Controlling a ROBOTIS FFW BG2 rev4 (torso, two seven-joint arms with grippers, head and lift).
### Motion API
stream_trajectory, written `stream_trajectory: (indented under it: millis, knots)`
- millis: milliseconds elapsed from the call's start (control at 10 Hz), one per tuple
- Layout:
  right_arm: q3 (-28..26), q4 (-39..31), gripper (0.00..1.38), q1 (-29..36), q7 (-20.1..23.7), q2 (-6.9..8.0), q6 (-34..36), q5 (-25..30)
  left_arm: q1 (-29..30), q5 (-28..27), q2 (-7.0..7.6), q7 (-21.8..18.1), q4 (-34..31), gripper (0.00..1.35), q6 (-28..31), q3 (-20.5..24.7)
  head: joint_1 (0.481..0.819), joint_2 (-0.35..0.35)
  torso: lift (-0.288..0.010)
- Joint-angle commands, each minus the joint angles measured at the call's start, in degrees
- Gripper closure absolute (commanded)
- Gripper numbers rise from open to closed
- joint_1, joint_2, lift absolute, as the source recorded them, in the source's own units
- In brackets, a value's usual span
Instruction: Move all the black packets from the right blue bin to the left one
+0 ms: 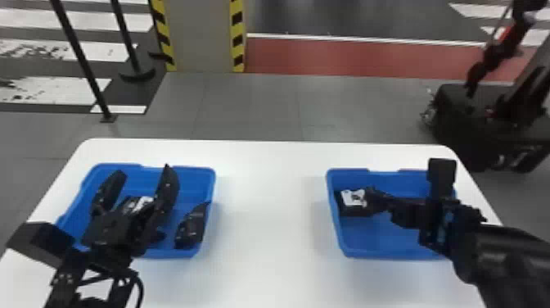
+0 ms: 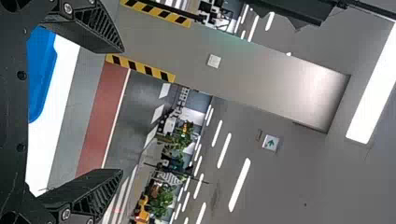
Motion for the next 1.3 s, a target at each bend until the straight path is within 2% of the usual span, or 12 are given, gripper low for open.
stream_trajectory:
  millis: [0,100,400,600,800,900,1000,1200]
  knots:
    - [-0.1,-4.0,1.16,2.9,0.0,0.21,-0.5,-4.3,-0.1,0.8,-0.15,-0.1,0.0,0.11,-0.7,-0.3,0.695,-0.029,-0.110]
    - [-0.2,-8.1,1.16,5.7,0.0,0.03,-0.3,-6.4,-0.1,1.3,-0.15,-0.1,0.0,0.11,-1.2,-0.6,0.695,-0.019,-0.110]
    - [-2.7,-31.0,1.16,18.9,-1.5,-0.50,4.8,-11.4,0.5,2.3,-0.15,0.1,0.0,0.11,-3.6,-0.5,0.695,0.001,-0.110]
    - [-3.3,-40.0,1.16,20.5,-1.6,-1.46,6.6,-11.7,0.3,2.4,-0.15,0.1,0.0,0.11,-3.3,-0.8,0.695,0.012,-0.110]
    - [-3.3,-46.8,1.16,21.5,-1.6,-1.46,5.9,-14.2,0.3,2.5,-0.15,0.1,0.0,0.11,-3.2,-1.2,0.695,0.019,-0.110]
    - [-2.6,-46.4,1.16,20.5,-0.7,-1.37,4.9,-17.2,0.3,3.6,-0.15,0.1,0.0,0.11,-3.2,-1.5,0.695,0.028,-0.110]
    - [-1.2,-42.4,1.16,17.7,1.8,-1.37,4.5,-20.5,0.3,5.5,-0.15,0.1,0.0,0.11,-2.9,-2.4,0.695,0.043,-0.110]
    - [3.7,-35.7,1.16,11.5,6.1,-1.29,4.0,-23.7,0.3,8.4,-0.15,0.1,-1.5,0.11,-0.2,-3.5,0.695,0.076,-0.110]
